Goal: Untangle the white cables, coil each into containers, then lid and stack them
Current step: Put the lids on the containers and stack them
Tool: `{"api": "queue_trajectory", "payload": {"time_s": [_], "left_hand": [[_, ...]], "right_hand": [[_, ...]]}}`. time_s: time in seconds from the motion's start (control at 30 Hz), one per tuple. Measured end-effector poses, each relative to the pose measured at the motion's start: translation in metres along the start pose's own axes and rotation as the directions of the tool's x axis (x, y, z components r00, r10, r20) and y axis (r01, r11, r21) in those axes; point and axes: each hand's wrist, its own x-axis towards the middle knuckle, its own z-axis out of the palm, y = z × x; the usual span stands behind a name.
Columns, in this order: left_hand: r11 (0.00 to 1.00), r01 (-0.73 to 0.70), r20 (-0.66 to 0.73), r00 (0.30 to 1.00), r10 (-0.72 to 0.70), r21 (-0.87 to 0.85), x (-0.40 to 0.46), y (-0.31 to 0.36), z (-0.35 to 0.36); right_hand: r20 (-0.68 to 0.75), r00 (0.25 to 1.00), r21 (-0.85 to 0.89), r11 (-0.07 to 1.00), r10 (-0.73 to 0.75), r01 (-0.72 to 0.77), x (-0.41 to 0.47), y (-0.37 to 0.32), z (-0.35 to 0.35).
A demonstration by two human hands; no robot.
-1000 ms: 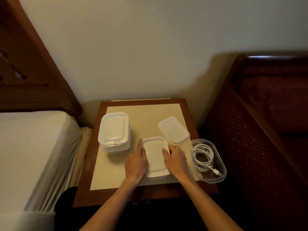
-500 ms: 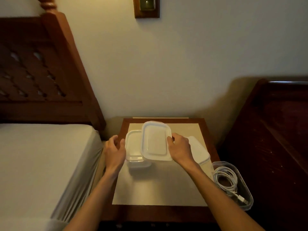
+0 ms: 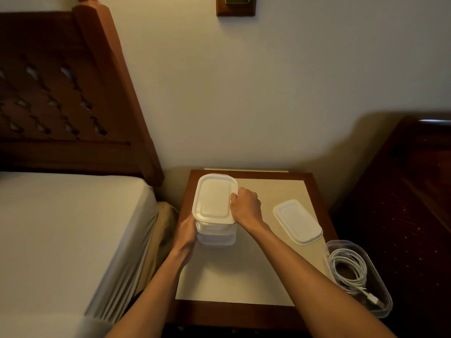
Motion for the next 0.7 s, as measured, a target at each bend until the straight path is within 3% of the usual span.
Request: {"api": "queue_trajectory", "payload": {"time_s": [0.1,0.47,0.53,0.6,0.67,0.7], "left_hand": [[0.997,-0.058,0.005,0.998,0.058,0.048,-0.004,-0.004,0.003],[0.997,0.043,-0.038,0.998,-0.040,0.064,-0.007,-0.006,0.001],[0.990,0.127,-0.145,0.983,-0.116,0.062,-0.004,-0.019,-0.002],[0.972,0.210,-0.388,0.909,-0.153,0.109,-0.017,-0.033,0.003],[0.960,0.230,-0.579,0.810,-0.098,0.158,-0.048,-0.043,0.021],[0.958,0.211,-0.592,0.804,-0.056,0.196,-0.067,-0.048,0.035]], "right_hand": [[0.003,1.000,0.027,1.000,0.001,-0.001,-0.002,0.005,0.002],[-0.035,0.999,0.098,0.995,-0.025,0.029,-0.004,0.017,-0.005],[-0.079,0.997,0.095,0.995,-0.003,0.010,-0.002,0.032,-0.015],[-0.087,0.996,0.010,1.000,0.000,0.001,0.003,0.059,-0.026],[-0.054,0.998,-0.158,0.987,0.019,-0.027,0.008,0.092,-0.036],[-0.026,0.998,-0.255,0.965,0.058,-0.063,0.010,0.110,-0.041]]}}
